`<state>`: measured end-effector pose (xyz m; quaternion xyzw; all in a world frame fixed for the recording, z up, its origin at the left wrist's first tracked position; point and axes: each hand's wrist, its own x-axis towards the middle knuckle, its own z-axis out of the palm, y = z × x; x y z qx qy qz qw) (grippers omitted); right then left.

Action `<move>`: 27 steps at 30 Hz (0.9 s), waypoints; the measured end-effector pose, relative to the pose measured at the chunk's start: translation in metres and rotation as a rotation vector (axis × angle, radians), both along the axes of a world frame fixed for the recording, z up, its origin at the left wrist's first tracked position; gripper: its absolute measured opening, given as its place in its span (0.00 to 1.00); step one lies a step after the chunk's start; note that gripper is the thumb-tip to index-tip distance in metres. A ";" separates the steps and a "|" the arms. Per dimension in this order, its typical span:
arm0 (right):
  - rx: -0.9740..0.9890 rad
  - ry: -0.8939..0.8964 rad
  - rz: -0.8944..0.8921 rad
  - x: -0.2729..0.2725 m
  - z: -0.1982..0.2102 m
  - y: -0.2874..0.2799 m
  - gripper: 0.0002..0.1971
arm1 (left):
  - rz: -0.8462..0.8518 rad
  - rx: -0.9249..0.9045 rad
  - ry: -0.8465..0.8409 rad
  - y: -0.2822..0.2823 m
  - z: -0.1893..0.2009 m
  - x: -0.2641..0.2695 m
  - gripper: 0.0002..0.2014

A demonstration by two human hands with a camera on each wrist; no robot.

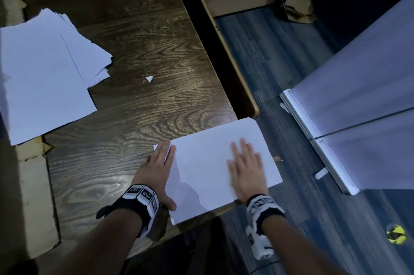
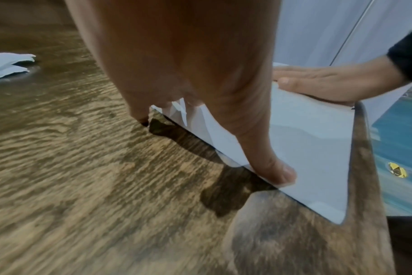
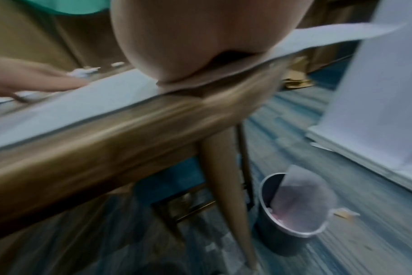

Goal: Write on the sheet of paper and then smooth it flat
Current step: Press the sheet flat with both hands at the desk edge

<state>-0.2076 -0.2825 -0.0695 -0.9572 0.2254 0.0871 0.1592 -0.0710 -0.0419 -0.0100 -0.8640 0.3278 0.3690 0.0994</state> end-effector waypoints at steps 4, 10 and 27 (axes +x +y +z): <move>0.006 -0.038 -0.189 0.003 0.010 -0.012 0.32 | 0.012 0.107 0.014 -0.009 0.001 -0.001 0.82; 0.097 -0.023 0.522 0.027 0.010 0.089 0.28 | -0.062 0.232 -0.083 -0.018 0.001 -0.003 0.81; 0.139 -0.095 0.234 0.029 0.006 0.033 0.27 | -0.078 0.222 -0.077 -0.019 0.000 -0.004 0.82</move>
